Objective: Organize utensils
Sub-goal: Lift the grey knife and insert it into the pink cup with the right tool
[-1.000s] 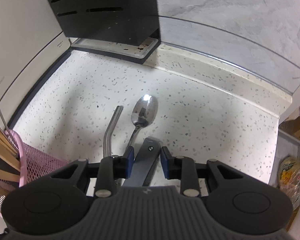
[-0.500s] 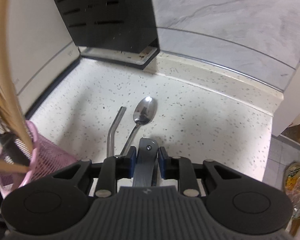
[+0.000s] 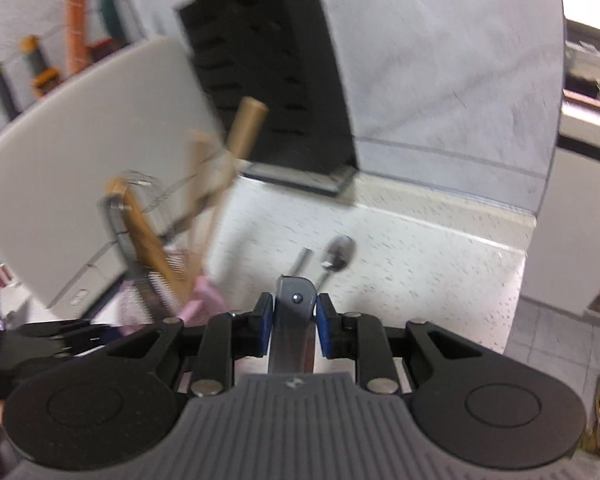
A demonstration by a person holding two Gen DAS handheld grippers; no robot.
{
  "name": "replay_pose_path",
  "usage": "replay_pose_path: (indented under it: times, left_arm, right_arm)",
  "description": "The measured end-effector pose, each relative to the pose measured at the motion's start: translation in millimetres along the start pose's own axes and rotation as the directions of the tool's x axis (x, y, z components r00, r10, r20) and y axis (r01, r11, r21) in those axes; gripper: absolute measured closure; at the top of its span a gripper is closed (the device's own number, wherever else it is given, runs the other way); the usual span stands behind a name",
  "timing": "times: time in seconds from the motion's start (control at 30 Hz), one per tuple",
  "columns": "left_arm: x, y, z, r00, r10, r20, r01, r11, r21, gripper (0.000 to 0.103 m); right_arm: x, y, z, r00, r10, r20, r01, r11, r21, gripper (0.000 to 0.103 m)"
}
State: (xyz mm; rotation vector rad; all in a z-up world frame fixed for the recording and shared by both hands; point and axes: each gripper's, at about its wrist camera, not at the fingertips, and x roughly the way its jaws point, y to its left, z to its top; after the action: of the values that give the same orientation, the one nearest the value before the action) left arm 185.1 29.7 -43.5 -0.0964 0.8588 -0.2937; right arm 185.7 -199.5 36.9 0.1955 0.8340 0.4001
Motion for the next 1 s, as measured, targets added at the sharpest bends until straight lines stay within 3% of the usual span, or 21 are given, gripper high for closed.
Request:
replay_pose_path:
  times: [0.27,0.4,0.57,1.0]
  left_arm:
    - [-4.5,-1.0,-1.6,1.000,-0.012,-0.010,0.012,1.000,-0.012,0.033]
    - [-6.9,0.6,-3.2,1.000,-0.022,-0.013,0.022,1.000,-0.018,0.035]
    - [-9.7,1.4,-3.6,1.000,-0.025,-0.012,0.025,0.999,-0.021,0.036]
    - [-11.1,3.3,-4.7,0.999,-0.036,-0.009,0.036,0.998,-0.043,0.037]
  right_arm:
    - [-26.1,43.8,5.4,0.985,0.097,0.139,-0.073,0.983,-0.169,0.082]
    - [-20.4,50.7,12.4,0.971,0.141,0.191,-0.112,0.982,-0.154,0.082]
    - [-7.3,60.1,14.1,0.958,0.139,0.251,-0.102,0.983,-0.156,0.082]
    - [19.1,63.3,1.3,0.967,0.117,0.228,-0.078,0.982,-0.171,0.082]
